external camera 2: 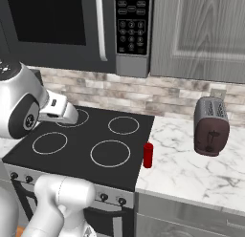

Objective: Take 2 condiments from the cabinet and move them on the counter near the stove.Make sure the condiments are lined up with each other, next to each other.

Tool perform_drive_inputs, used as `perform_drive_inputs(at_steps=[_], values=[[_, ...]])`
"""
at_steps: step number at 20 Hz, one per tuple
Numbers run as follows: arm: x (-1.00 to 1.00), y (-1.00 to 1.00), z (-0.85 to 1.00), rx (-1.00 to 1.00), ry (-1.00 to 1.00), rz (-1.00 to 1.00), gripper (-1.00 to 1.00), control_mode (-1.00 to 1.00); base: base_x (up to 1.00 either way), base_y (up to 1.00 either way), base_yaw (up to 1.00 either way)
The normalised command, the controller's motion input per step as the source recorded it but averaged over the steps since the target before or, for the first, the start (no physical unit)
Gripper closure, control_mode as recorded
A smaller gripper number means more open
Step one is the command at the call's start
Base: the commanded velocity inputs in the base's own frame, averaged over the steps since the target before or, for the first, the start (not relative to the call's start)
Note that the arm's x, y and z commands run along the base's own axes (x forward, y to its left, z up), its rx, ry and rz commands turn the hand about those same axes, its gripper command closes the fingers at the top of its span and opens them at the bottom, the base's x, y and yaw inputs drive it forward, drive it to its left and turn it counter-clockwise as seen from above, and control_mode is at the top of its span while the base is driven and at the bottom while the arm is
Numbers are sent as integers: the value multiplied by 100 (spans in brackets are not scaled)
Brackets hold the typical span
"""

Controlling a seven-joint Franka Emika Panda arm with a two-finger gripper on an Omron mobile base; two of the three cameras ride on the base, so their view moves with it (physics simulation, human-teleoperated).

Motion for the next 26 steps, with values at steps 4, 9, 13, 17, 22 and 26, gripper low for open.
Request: perform_drive_inputs(at_steps=[4,9,13,17,22,26], values=[[0,0,-2,0,0,0,-100,100,-1,0,0],[0,0,0,0,0,0,-100,100,-45,13,11],[0,0,0,0,0,0,-100,100,-78,27,24],[0,0,0,0,0,0,-100,100,-100,55,50],[0,0,0,0,0,0,-100,100,-59,61,91],[0,0,0,0,0,0,-100,100,-17,9,100]])
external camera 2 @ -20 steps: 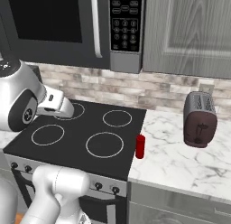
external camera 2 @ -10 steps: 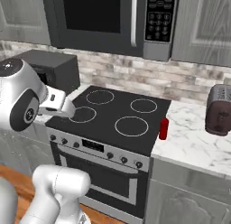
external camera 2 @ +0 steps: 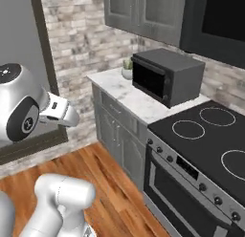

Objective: Take 2 condiments from the cabinet and move them on the counter near the stove.Make sure the condiments are lined up with each other, next to each other.

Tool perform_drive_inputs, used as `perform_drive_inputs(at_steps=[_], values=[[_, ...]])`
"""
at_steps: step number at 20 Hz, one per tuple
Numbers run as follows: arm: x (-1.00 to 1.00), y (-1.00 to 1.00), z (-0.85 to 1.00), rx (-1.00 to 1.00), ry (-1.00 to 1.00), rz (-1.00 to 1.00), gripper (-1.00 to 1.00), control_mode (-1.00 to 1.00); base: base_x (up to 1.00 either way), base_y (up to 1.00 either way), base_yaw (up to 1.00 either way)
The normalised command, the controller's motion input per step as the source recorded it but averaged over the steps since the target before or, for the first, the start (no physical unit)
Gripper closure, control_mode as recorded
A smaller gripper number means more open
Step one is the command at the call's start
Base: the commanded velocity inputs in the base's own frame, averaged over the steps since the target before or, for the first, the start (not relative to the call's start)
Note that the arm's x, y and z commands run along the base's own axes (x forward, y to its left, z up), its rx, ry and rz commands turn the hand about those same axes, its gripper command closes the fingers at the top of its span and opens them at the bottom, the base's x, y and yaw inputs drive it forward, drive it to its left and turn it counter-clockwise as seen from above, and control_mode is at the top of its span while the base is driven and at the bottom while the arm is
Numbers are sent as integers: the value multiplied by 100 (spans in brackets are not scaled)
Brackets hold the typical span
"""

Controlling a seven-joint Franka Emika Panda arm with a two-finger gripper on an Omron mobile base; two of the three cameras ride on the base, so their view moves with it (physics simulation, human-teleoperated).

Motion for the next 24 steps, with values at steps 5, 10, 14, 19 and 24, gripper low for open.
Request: perform_drive_inputs(at_steps=[5,10,14,19,24], values=[[0,0,0,0,0,0,-100,100,-1,0,100],[0,0,0,0,0,0,-100,100,0,0,100],[0,0,0,0,0,0,-100,100,1,0,100],[0,0,0,0,0,0,-100,100,27,-1,82],[0,0,0,0,0,0,-100,100,26,0,21]])
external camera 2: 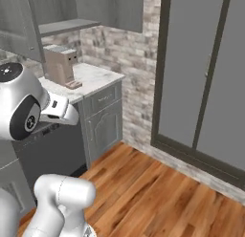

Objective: Take 2 condiments from the cabinet and move them on the counter near the stove.Make sure the condiments are lined up with each other, next to each other.

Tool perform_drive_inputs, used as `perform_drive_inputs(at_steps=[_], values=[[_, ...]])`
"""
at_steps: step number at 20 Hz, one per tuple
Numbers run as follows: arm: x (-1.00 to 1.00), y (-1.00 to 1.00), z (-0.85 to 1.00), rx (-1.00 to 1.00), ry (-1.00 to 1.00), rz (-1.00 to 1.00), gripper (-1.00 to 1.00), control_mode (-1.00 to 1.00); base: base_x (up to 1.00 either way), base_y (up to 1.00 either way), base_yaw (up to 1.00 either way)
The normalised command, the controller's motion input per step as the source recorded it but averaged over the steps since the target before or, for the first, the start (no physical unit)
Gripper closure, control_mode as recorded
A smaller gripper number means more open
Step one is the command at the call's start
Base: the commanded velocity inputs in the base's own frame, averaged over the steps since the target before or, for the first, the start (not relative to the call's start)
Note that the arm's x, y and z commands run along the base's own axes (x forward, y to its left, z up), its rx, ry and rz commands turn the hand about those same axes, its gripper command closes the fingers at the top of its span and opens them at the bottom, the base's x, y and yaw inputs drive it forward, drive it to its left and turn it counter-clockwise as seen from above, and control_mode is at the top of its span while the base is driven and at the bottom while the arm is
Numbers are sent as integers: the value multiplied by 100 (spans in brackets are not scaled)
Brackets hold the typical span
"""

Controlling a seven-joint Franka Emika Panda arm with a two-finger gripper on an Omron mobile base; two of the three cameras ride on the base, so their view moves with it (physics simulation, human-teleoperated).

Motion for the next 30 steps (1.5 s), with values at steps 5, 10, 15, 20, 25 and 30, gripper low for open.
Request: perform_drive_inputs(at_steps=[5,10,15,20,25,30], values=[[0,0,0,0,0,0,-100,100,58,-14,9],[0,0,0,0,0,0,-100,100,97,-18,28],[0,0,0,0,0,0,-100,100,100,-31,54],[0,0,0,0,0,0,-100,100,88,-17,67],[0,0,0,0,0,0,-100,100,49,-39,75],[0,0,0,0,0,0,-100,100,33,-29,71]])
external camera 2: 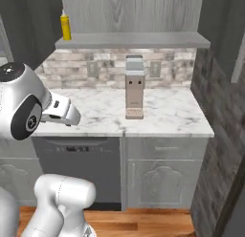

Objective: Take 2 condiments from the cabinet and move them on the counter near the stove.Make sure the condiments are lined up with each other, next to each other.

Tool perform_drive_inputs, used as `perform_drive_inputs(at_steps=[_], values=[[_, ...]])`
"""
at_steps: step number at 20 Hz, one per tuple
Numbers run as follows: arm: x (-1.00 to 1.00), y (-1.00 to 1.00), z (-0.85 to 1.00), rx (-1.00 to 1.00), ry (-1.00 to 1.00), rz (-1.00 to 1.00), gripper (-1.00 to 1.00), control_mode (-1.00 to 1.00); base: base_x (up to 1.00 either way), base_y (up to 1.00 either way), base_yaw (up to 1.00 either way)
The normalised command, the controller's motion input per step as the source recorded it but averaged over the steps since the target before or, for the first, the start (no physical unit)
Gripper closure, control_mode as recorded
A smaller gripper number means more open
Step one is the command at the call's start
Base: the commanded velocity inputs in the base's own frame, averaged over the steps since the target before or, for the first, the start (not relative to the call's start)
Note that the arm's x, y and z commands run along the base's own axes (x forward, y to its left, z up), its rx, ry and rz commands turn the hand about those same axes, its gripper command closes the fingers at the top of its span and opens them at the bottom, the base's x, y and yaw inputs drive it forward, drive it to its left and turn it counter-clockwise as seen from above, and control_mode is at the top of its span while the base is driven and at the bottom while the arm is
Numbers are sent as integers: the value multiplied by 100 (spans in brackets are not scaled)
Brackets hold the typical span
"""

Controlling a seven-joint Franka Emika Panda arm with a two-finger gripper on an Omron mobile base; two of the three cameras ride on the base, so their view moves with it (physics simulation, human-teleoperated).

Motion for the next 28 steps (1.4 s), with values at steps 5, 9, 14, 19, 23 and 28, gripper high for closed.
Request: perform_drive_inputs(at_steps=[5,9,14,19,23,28], values=[[0,0,0,0,0,0,-100,100,29,-5,42],[0,0,0,0,0,0,-100,100,27,0,13],[0,0,0,0,0,0,-100,100,46,0,21],[0,0,0,0,0,0,-100,100,69,-9,15],[0,0,0,0,0,0,-100,100,74,-23,10],[0,0,0,0,0,0,-100,100,48,-43,10]])
